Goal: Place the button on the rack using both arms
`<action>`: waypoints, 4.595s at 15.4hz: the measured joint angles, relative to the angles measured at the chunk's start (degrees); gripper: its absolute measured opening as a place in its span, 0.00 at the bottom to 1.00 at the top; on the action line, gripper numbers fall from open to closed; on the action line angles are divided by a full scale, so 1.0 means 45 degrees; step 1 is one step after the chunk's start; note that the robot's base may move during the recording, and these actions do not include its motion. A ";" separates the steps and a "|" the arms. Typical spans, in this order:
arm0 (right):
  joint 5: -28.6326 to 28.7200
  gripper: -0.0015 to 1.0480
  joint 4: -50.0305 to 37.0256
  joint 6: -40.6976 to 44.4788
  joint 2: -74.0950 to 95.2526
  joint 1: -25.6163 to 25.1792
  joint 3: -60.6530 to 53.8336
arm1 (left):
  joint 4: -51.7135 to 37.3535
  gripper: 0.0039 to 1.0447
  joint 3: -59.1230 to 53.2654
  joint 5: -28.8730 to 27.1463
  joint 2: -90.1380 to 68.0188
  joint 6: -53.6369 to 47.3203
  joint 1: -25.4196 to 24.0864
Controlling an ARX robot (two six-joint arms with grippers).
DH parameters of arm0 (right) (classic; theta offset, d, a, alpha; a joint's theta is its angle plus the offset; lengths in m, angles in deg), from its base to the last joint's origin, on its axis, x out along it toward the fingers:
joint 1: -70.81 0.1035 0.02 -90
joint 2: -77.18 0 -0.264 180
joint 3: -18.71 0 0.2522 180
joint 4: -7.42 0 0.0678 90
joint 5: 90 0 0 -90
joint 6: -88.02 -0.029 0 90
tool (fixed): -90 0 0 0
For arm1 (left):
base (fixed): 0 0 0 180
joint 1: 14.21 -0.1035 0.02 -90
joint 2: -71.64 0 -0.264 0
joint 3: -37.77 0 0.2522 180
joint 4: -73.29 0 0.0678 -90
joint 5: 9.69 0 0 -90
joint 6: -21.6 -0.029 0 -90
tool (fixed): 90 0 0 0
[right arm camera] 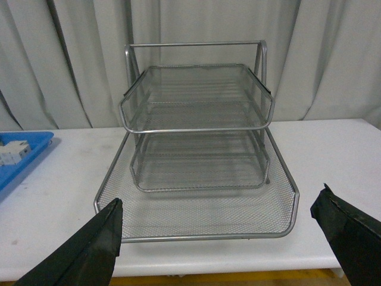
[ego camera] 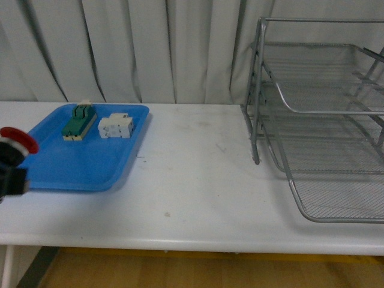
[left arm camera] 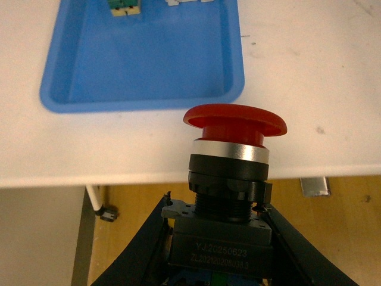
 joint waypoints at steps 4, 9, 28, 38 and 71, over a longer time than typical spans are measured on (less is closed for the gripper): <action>0.0000 0.94 0.0000 0.0000 0.0000 0.0000 0.0000 | 0.1753 0.35 -0.0578 -0.2671 0.3089 0.1302 0.1821; 0.0005 0.94 0.0000 0.0000 0.0000 0.0000 0.0000 | 0.1739 0.35 -0.0578 -0.2696 0.3167 0.1341 0.1807; -0.0029 0.94 -0.0005 0.0000 0.0000 0.0058 0.0000 | -0.4668 0.35 0.3347 0.2365 -0.5853 -0.3434 0.4333; -0.0029 0.94 0.0000 0.0000 0.0000 0.0058 0.0000 | -0.3580 0.62 0.8301 0.2545 -1.1827 -0.4386 0.3789; 0.0000 0.94 -0.0005 0.0000 0.0000 0.0058 0.0000 | -0.5751 0.01 -0.6781 0.2973 1.0078 -0.1030 -0.3322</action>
